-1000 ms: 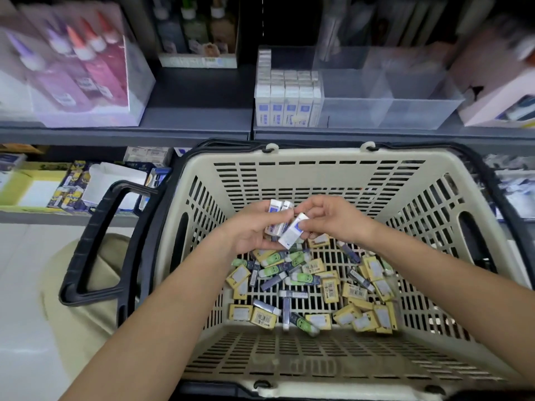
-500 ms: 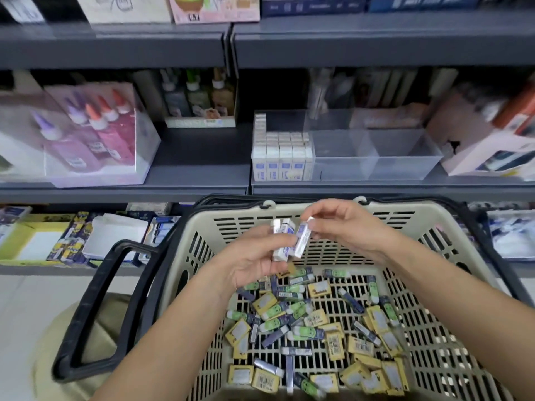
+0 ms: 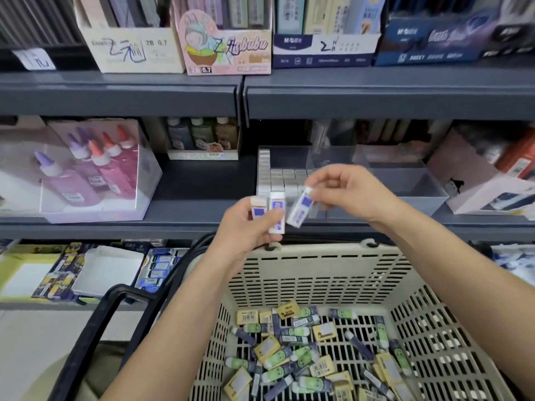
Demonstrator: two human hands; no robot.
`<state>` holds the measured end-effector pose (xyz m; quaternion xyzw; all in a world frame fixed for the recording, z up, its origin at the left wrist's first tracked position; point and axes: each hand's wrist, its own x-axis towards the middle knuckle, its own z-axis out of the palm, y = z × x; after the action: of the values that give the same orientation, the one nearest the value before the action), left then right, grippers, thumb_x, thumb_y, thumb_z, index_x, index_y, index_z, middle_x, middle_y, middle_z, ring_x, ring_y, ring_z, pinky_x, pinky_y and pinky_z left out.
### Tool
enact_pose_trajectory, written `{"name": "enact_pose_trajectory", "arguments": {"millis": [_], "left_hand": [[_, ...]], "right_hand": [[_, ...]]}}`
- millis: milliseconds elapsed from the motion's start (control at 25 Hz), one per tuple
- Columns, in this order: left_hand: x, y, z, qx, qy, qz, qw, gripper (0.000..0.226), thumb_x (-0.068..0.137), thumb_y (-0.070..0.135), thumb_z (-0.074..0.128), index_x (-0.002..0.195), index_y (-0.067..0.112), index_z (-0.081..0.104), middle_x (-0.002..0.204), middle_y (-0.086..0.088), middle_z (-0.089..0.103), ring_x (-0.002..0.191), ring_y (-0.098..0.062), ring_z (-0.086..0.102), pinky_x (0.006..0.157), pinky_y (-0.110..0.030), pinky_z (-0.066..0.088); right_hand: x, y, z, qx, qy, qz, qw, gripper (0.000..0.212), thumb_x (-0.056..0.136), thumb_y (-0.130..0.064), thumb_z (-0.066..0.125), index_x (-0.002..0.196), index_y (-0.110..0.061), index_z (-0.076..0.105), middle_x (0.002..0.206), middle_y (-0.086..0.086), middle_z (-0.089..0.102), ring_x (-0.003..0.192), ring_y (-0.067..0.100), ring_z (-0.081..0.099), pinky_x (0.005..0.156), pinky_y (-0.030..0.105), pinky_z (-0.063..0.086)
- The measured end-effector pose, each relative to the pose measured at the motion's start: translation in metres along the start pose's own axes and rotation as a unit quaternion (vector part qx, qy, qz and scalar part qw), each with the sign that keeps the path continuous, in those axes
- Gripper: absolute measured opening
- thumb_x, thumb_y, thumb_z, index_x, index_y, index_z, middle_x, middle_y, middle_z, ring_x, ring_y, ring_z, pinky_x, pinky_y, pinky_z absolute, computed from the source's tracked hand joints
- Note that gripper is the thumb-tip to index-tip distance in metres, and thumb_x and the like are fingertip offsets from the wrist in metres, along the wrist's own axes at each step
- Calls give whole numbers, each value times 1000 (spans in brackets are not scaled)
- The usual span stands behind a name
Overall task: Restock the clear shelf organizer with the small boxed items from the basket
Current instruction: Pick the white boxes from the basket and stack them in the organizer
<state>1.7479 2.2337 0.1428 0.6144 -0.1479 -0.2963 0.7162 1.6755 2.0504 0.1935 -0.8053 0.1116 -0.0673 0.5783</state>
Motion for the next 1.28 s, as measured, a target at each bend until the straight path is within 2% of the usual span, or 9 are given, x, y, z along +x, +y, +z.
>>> {"name": "enact_pose_trajectory", "arguments": {"millis": [160,240,320,400,480,680,840,1040,1280], "left_hand": [[27,1,-16,-3,106,69,992,9,84,12,67,88,20,64,80,3,72,76,-12,70,61,-22,54],[37,-1,-21,-2,146,92,985,8,85,15,67,86,22,64,80,4,71,75,-9,69,60,-21,54],[46,-6,-25,-5,179,95,979,7,85,17,66,88,23,63,81,4,69,73,-7,68,59,-19,53],[52,-12,-28,-8,190,83,978,6,86,18,66,88,22,63,81,5,69,73,-6,67,59,-19,53],[57,-16,-30,-7,189,71,979,6,86,18,66,88,23,63,81,6,68,74,-7,67,59,-20,53],[61,-14,-32,-9,185,73,980,6,86,19,66,88,24,63,82,6,69,74,-6,67,59,-20,53],[60,-14,-30,-8,179,64,982,6,86,19,65,88,24,62,88,2,70,76,-7,67,60,-21,54],[61,-13,-30,-6,174,55,983,7,87,20,65,90,25,62,90,2,70,77,-8,68,62,-23,55],[61,-12,-31,-6,170,53,984,7,86,19,65,88,24,61,88,3,69,77,-8,68,63,-23,55]], "right_hand": [[62,-11,-3,-84,160,-47,982,13,83,-5,63,81,-18,66,82,3,69,79,20,64,81,30,50],[92,-8,1,-228,229,-61,944,13,86,-16,61,91,-7,68,97,13,69,95,28,62,77,22,41],[115,2,8,-338,268,-84,898,21,87,-19,57,86,1,65,93,19,69,93,31,61,69,25,35],[132,13,13,-368,264,-103,886,22,89,-20,54,81,-1,63,87,18,68,89,30,61,66,26,32],[140,20,15,-327,233,-97,911,17,89,-25,53,81,-12,61,85,9,67,87,22,60,68,20,31],[135,26,27,-301,197,-202,911,15,86,-11,57,98,-9,65,95,10,70,87,24,66,84,32,50],[132,29,29,-304,165,-193,918,18,87,-12,57,103,-9,63,97,8,69,87,24,66,83,41,53],[148,21,23,-274,130,-160,939,15,89,-12,57,102,-10,64,98,6,67,87,16,63,82,20,46],[165,32,32,-289,118,-104,944,17,90,-12,55,103,-10,65,102,8,67,94,22,62,85,28,47]]}}
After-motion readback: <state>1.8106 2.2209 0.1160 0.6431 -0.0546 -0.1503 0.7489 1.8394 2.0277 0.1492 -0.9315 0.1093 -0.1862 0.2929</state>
